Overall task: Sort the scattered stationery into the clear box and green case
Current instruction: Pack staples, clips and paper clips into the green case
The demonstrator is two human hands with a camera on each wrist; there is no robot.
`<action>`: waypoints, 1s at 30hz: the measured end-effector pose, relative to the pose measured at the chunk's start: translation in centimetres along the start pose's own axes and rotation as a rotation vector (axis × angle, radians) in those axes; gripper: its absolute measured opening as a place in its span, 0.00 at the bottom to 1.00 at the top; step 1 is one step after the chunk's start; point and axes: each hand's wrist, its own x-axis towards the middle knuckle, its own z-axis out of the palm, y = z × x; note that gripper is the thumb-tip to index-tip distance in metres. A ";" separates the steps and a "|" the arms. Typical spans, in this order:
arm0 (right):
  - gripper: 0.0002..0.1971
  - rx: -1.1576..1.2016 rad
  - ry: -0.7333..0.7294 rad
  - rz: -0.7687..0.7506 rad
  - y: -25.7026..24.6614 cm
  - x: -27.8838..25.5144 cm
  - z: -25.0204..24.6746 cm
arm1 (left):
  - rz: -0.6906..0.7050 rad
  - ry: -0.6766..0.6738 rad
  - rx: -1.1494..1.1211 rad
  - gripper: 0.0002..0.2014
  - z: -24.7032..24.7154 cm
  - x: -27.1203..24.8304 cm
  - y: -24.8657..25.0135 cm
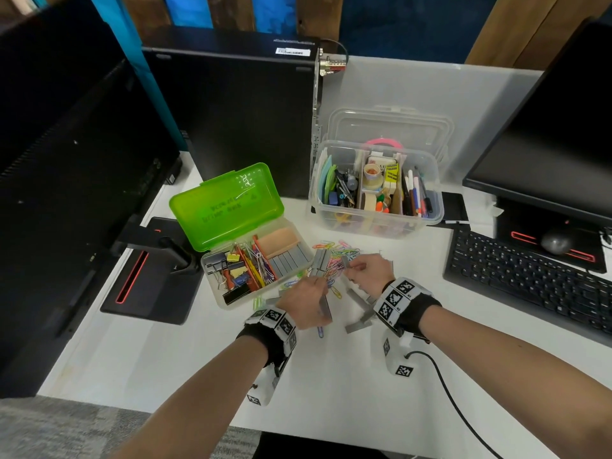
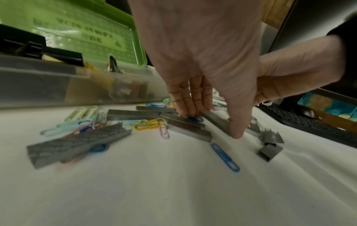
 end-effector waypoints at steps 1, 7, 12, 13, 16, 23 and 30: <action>0.12 -0.006 -0.002 -0.004 -0.1 -0.1 0.0 | 0.009 0.011 -0.002 0.25 0.1 0.0 0.0; 0.12 -0.038 -0.005 -0.025 -0.7 0.2 0.0 | 0.065 0.166 -0.085 0.21 -1.6 0.5 -0.1; 0.11 -0.002 -0.008 -0.020 -1.5 1.1 0.4 | -0.072 0.276 -0.045 0.25 -6.0 1.7 -3.2; 0.10 0.013 -0.009 -0.017 -1.7 1.2 0.6 | -0.120 0.276 -0.029 0.25 -6.5 1.8 -4.0; 0.07 0.027 -0.019 -0.026 -2.4 1.7 1.3 | -0.210 0.259 0.025 0.24 -7.2 2.2 -5.5; 0.09 0.002 -0.087 -0.103 -4.7 2.4 1.9 | -0.108 0.130 0.242 0.19 -6.7 3.3 -6.6; 0.07 -0.012 -0.110 -0.119 -6.5 3.5 2.2 | 0.024 0.067 0.397 0.24 -7.2 3.3 -7.8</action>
